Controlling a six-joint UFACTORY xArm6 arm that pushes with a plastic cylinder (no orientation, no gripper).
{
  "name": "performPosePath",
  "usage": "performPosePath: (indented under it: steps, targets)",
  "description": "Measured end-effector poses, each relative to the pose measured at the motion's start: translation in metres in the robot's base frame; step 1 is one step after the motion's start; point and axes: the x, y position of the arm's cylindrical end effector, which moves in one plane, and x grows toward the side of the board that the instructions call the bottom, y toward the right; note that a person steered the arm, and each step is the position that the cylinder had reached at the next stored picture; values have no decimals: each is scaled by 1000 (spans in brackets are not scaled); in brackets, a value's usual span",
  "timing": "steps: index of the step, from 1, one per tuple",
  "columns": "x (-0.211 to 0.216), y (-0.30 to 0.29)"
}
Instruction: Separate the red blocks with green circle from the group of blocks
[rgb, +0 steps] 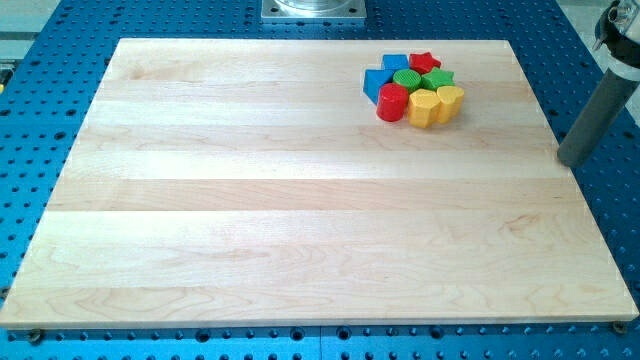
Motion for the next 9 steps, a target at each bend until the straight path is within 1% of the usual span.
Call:
performPosePath:
  steps: [1, 3, 4, 5, 6, 7, 9]
  targets:
    - [-21, -2]
    - [-87, -4]
    - [-156, -30]
    - [-186, -70]
    - [-191, -125]
    - [-174, -167]
    - [-108, -175]
